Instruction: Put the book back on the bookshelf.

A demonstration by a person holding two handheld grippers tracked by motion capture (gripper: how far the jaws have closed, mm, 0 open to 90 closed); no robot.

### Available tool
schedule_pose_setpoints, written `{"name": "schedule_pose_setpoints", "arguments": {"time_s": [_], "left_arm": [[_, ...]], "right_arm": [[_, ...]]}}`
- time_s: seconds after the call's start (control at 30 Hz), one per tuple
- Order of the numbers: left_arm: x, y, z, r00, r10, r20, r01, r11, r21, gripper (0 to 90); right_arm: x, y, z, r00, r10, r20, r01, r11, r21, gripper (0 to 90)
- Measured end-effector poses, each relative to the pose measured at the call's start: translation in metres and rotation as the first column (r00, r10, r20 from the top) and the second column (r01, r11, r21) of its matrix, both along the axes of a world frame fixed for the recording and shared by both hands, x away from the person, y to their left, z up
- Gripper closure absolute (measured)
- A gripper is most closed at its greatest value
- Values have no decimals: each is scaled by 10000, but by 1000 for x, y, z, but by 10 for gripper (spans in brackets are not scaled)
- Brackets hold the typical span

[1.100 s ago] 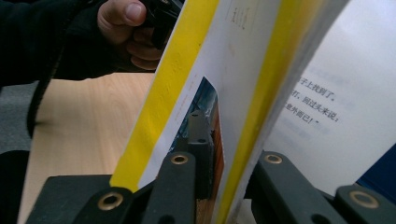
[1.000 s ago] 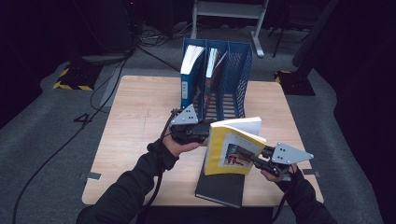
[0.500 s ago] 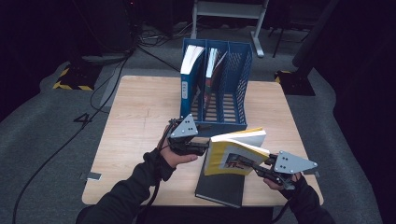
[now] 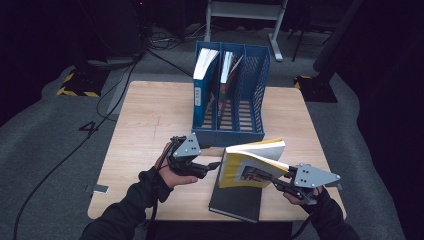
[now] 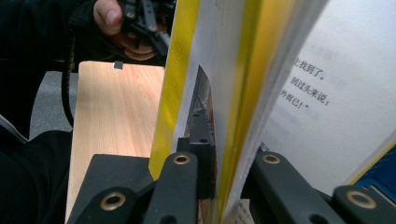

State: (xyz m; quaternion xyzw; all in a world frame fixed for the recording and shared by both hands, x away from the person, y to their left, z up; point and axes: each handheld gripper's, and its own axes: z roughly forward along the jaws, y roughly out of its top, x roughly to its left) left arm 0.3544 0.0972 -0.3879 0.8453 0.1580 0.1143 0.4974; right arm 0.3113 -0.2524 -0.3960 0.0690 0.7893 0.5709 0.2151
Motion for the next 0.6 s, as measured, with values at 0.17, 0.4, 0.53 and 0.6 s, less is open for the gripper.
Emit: {"name": "schedule_pose_setpoints", "arguments": {"time_s": [0.17,0.4,0.53,0.6], "left_arm": [[-5,-6,-11,9972,-646,-390,664,9967,462,308],[-7,-24,-24,9909,-1151,-693,1186,9918,477,309],[-8,-40,-31,9887,-1348,-657,1368,9902,276,342],[-8,-47,-32,9871,-1452,-681,1466,9891,158,358]], "right_arm": [[0,0,0,10000,4,-16,-4,10000,9,836],[-2,0,0,9999,80,67,-79,9999,-92,835],[-3,0,1,9999,102,106,-100,9999,-127,831],[-4,-1,1,9999,72,151,-69,9998,-165,828]]}}
